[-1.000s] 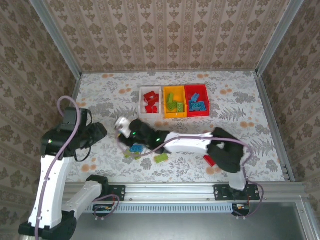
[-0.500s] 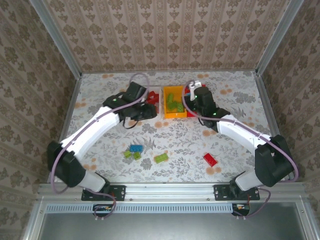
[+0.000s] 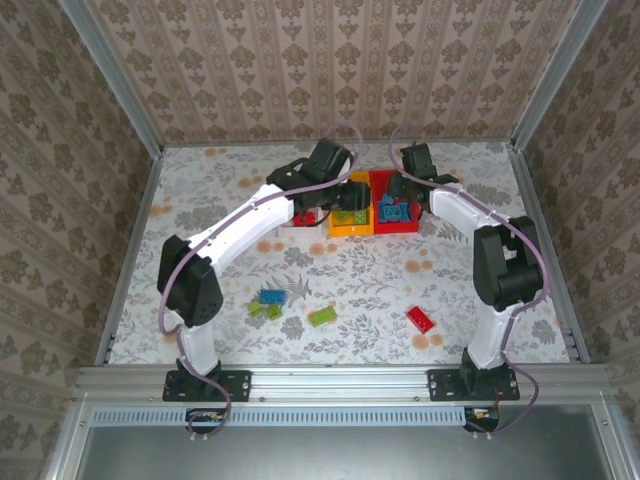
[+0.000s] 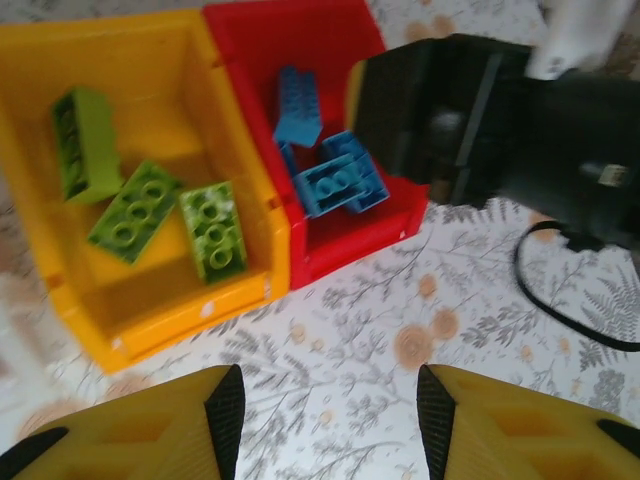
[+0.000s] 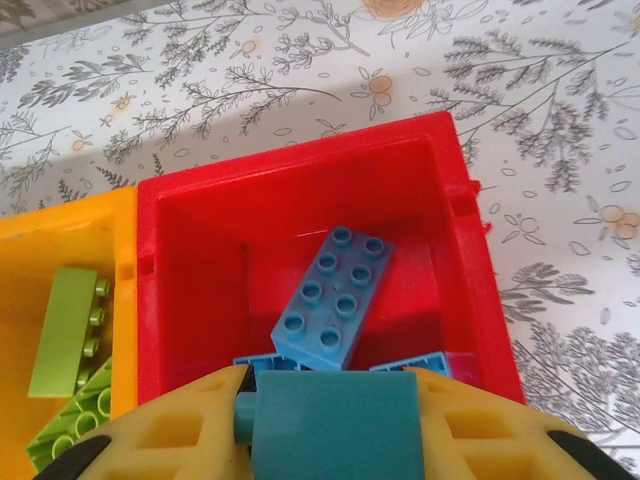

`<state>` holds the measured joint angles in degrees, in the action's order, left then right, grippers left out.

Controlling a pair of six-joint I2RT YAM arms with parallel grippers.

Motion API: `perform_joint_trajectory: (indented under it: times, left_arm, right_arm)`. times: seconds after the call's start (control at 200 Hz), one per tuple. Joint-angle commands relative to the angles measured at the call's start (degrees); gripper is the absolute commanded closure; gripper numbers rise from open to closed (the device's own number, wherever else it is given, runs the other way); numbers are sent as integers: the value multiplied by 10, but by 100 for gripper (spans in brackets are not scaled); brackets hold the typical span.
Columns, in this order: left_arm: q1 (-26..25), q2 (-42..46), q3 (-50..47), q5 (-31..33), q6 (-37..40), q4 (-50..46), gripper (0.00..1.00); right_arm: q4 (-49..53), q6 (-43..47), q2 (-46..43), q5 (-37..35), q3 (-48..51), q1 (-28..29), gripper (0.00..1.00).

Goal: Sort the legos into containers by color

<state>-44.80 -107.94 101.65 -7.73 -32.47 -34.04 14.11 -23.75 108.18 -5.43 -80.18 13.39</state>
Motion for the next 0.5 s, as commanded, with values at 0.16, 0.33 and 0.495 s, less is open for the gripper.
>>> perform_joint_trajectory:
  times: [0.16,0.33,0.495]
  left_arm:
    - [-1,-26,34,-9,15,0,48]
    - [0,-16,18,-7,20,-4,48]
    - [-1,2,-10,-9,35,-7,48]
  right_arm:
    - [51,-54,73,16,-93,1,67]
    - [65,-61,95,28,-131,1,48]
    - [61,-55,65,28,-120,1,33]
